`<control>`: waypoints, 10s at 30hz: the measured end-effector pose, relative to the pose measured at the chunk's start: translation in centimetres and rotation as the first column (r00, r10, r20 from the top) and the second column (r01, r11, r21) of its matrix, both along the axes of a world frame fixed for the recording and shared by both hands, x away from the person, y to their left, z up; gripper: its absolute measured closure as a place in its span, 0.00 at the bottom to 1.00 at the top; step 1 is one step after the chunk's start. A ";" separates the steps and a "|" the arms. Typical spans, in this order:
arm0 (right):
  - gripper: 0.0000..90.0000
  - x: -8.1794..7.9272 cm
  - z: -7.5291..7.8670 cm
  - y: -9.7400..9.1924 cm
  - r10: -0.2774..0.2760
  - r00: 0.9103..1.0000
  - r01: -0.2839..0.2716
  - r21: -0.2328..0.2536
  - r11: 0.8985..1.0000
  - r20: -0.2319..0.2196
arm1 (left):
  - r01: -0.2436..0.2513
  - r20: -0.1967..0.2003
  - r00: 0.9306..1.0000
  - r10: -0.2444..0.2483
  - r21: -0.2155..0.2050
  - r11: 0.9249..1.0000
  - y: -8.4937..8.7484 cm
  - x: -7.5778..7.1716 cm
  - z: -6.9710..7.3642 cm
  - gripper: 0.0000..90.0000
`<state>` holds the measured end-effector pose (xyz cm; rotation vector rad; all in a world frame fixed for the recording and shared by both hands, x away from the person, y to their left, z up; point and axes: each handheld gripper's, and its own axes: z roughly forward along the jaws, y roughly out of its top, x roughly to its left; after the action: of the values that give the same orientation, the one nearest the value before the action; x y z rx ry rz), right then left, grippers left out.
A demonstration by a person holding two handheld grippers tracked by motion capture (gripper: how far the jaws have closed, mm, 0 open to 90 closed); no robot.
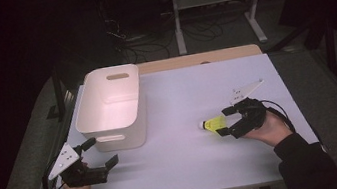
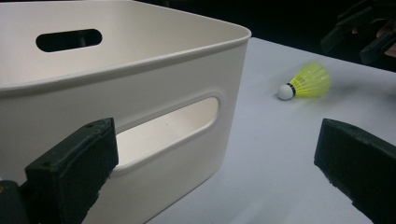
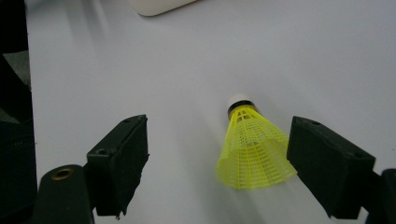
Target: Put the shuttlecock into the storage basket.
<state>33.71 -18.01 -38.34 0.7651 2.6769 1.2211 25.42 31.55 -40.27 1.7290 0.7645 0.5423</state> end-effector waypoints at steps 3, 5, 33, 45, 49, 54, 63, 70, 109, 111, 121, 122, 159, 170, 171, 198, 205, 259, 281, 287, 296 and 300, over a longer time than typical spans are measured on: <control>0.25 -0.1 0.1 0.2 0.002 1.000 -0.002 -0.002 1.000 -0.001 | 0.001 -0.001 1.000 -0.001 -0.001 1.000 0.0 0.0 0.0 0.00; 0.27 -0.1 0.0 0.4 0.004 1.000 -0.004 -0.006 1.000 -0.001 | 0.000 -0.001 1.000 0.000 -0.001 1.000 0.0 0.0 0.0 0.00; 0.89 -0.3 -1.1 1.7 0.059 0.996 -0.061 -0.036 0.997 -0.071 | 0.002 -0.001 1.000 -0.002 0.000 1.000 0.0 0.0 0.0 0.00; 0.98 -0.9 -2.3 1.6 0.067 0.993 -0.074 -0.063 0.995 -0.102 | 0.004 0.000 1.000 -0.004 -0.001 1.000 0.0 0.0 0.0 0.00; 0.98 -1.2 -3.2 1.2 0.058 0.992 -0.067 -0.072 0.995 -0.113 | 0.004 -0.002 1.000 -0.004 -0.002 1.000 0.0 0.0 0.0 0.00; 0.98 -1.1 -3.5 1.2 0.054 0.992 -0.063 -0.077 0.995 -0.114 | 0.004 -0.001 1.000 -0.004 -0.002 1.000 0.0 0.0 0.0 0.00; 0.98 -0.9 -3.8 1.3 0.033 0.993 -0.044 -0.092 0.995 -0.113 | 0.004 -0.001 1.000 -0.004 -0.002 1.000 0.0 0.0 0.0 0.00; 0.98 -0.6 -3.9 1.0 0.003 0.995 -0.013 -0.102 0.995 -0.099 | 0.005 -0.001 1.000 -0.005 -0.002 1.000 0.0 0.0 0.0 0.00; 0.98 2.4 -4.5 -0.6 -0.052 0.996 0.044 -0.108 0.993 -0.077 | 0.007 -0.002 1.000 -0.007 0.000 1.000 0.0 0.0 0.0 0.00; 0.98 2.7 -4.7 -0.6 -0.045 0.996 0.037 -0.102 0.994 -0.082 | 0.008 -0.002 1.000 -0.008 0.001 1.000 0.0 0.0 0.0 0.00; 0.98 3.9 -4.1 -0.9 -0.030 0.994 0.021 -0.088 0.996 -0.103 | 0.009 -0.004 1.000 -0.009 0.002 1.000 0.0 0.0 0.0 0.00; 0.98 3.9 -4.1 -0.9 -0.030 0.994 0.021 -0.088 0.996 -0.103 | 0.009 -0.004 1.000 -0.009 0.001 1.000 0.0 0.0 0.0 0.00; 0.98 8.5 -3.8 -0.5 -0.036 0.983 0.010 -0.146 0.989 -0.180 | 0.013 -0.008 1.000 -0.013 0.004 1.000 -0.1 0.0 -0.1 0.00; 0.98 10.1 -3.9 0.1 -0.068 0.983 0.037 -0.173 0.984 -0.172 | 0.015 -0.008 1.000 -0.015 0.004 1.000 -0.1 0.0 -0.1 0.00; 0.98 10.2 -3.8 0.2 -0.070 0.983 0.040 -0.171 0.984 -0.169 | 0.016 -0.008 1.000 -0.016 0.003 1.000 -0.1 0.0 -0.1 0.00; 0.98 13.5 -5.1 1.9 -0.197 0.963 0.174 -0.132 0.976 -0.185 | 0.019 -0.010 1.000 -0.019 0.002 1.000 -0.1 0.0 -0.1 0.00; 0.98 13.9 -4.6 2.5 -0.187 0.967 0.169 -0.115 0.979 -0.172 | 0.019 -0.009 1.000 -0.019 0.000 1.000 -0.1 0.0 -0.1 0.00; 0.98 15.7 -4.5 8.8 -0.121 0.977 0.110 -0.070 0.991 -0.178 | 0.027 -0.016 0.999 -0.027 0.004 1.000 -0.1 0.1 -0.1 0.00; 0.98 15.4 -4.9 10.3 -0.084 0.979 0.074 -0.059 0.995 -0.187 | 0.029 -0.015 0.999 -0.029 0.002 1.000 -0.1 0.1 -0.1 0.00; 0.98 15.2 -4.6 10.1 -0.083 0.980 0.075 -0.052 0.996 -0.183 | 0.029 -0.015 0.999 -0.029 0.002 1.000 -0.1 0.1 -0.1 0.00; 0.98 14.8 -4.1 9.9 -0.074 0.983 0.067 -0.046 0.997 -0.167 | 0.029 -0.014 0.999 -0.029 0.002 1.000 -0.1 0.1 -0.1 0.00; 0.98 14.5 -3.8 9.8 -0.066 0.985 0.060 -0.045 0.997 -0.157 | 0.029 -0.014 0.999 -0.029 0.002 1.000 -0.1 0.1 -0.1 0.00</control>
<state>48.17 -8.23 -42.09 0.9719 2.7676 1.1332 25.48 31.44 -40.36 1.7454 0.7482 0.5118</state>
